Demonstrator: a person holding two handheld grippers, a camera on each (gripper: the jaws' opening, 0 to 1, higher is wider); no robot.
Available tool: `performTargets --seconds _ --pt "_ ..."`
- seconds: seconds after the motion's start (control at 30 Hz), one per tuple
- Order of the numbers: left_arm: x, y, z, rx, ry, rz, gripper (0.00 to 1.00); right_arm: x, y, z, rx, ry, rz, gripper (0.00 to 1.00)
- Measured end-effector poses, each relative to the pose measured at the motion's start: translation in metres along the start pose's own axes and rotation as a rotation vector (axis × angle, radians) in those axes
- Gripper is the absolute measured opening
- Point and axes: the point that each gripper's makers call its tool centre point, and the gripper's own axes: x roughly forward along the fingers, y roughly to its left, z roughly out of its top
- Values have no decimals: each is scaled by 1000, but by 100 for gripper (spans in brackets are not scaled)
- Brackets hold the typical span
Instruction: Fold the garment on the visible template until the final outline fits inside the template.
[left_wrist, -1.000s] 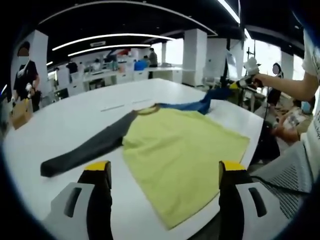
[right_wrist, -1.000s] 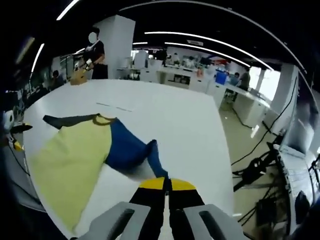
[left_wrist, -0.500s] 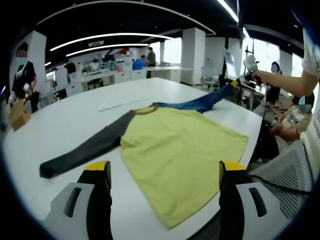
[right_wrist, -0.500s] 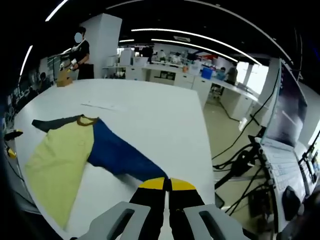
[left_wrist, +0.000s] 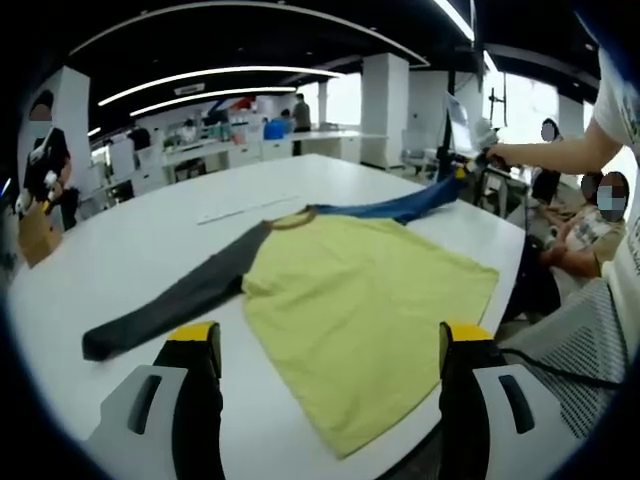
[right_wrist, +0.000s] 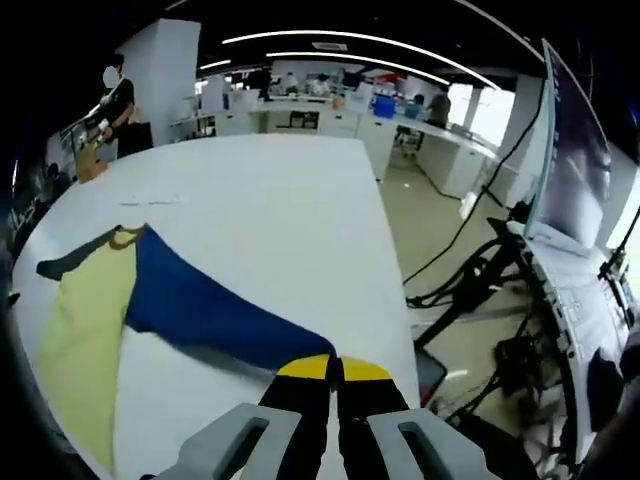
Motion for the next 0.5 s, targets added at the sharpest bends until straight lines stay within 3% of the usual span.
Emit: performTargets --seconds 0.1,0.43,0.5 --pt "1 0 0 1 7 3 87 4 0 -1 10 8 -14 0" --pt "3 2 -2 4 25 15 87 50 -20 -2 -19 49 -54 0" --pt "4 2 -2 8 32 15 87 50 -21 -6 -19 59 -59 0"
